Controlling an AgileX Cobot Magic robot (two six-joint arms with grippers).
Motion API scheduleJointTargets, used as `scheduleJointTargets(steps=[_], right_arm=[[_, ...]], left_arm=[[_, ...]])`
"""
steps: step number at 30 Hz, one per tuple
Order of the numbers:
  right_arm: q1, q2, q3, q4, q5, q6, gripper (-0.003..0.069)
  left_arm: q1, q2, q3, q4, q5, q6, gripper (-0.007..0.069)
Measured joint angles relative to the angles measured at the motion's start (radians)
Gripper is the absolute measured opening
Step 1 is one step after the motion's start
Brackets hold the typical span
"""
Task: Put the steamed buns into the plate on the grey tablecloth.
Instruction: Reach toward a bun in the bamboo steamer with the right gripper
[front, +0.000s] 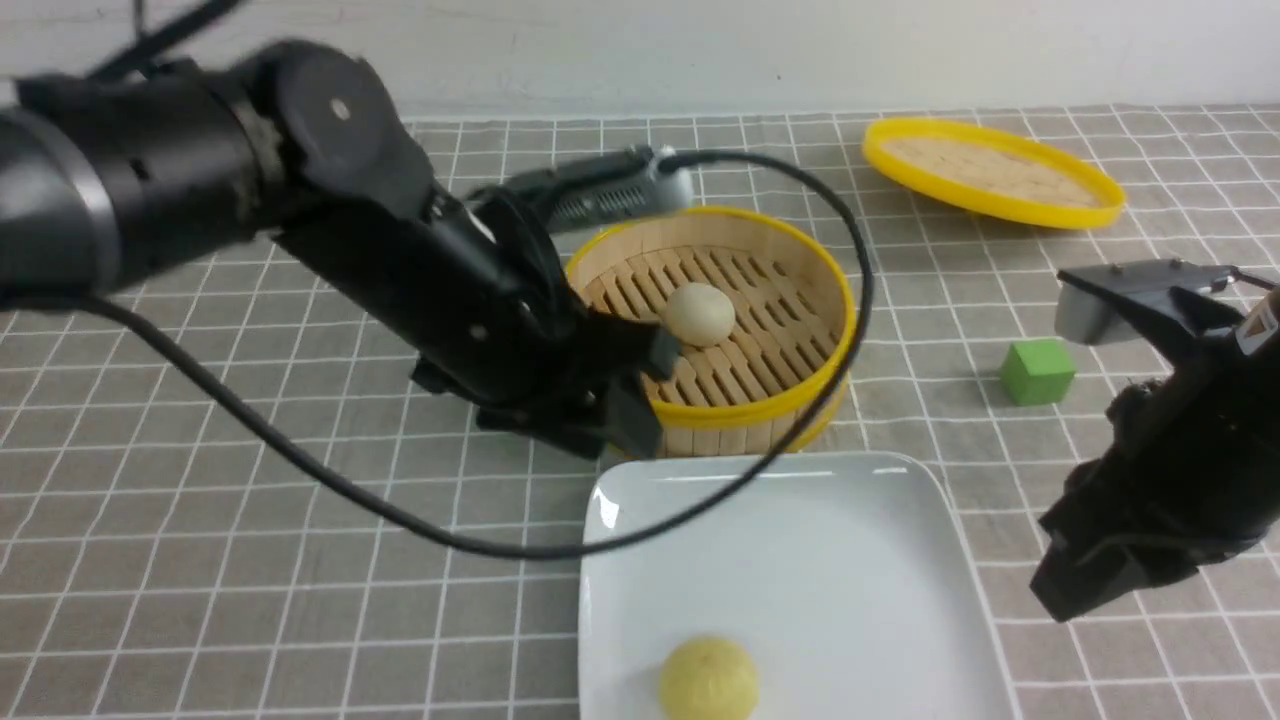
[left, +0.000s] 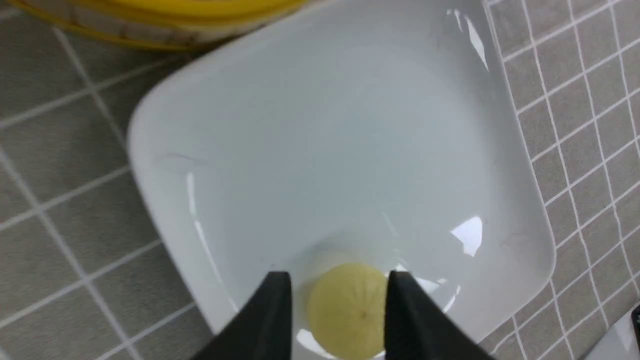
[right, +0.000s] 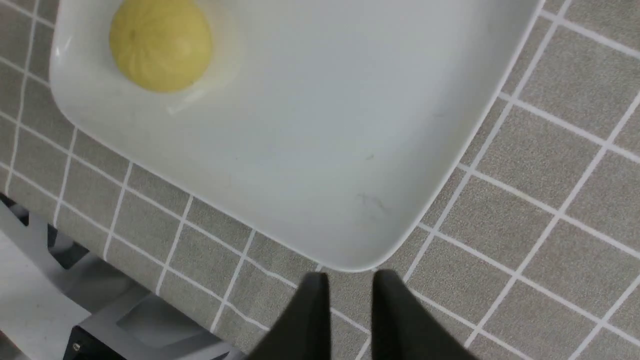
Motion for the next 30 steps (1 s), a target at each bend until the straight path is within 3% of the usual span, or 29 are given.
scheduleJointTargets(steps=[2,6,10,12,20,23,27,30], right_arm=[[0.012,0.016,-0.013,0.003,0.000,-0.018,-0.0003],[0.033,0.100,-0.090,0.003,0.000,-0.019,-0.0010],[0.060,0.237,-0.236,-0.001,-0.031,-0.019,0.0019],[0.077,0.349,-0.365,-0.012,-0.066,-0.019,0.0067],[0.113,0.744,-0.836,-0.114,-0.195,-0.019,0.0367],[0.114,0.865,-0.979,-0.163,-0.228,-0.019,0.0449],[0.114,0.974,-1.105,-0.190,-0.233,-0.019,0.0471],[0.114,1.019,-1.144,-0.195,-0.234,-0.019,0.0405]], left_arm=[[0.059,-0.005,-0.061,0.018,0.082,-0.002,0.0113],[0.161,-0.005,-0.114,0.028,0.135,0.002,0.0007],[0.222,-0.005,-0.119,0.035,0.139,0.003,0.0002],[0.230,-0.005,-0.119,0.043,0.140,0.004,0.0002],[0.230,-0.005,-0.119,0.047,0.148,0.005,0.0002],[0.230,-0.005,-0.119,0.049,0.148,0.005,0.0002],[0.230,-0.005,-0.119,0.050,0.148,0.005,0.0003],[0.230,-0.005,-0.119,0.050,0.149,0.005,0.0007]])
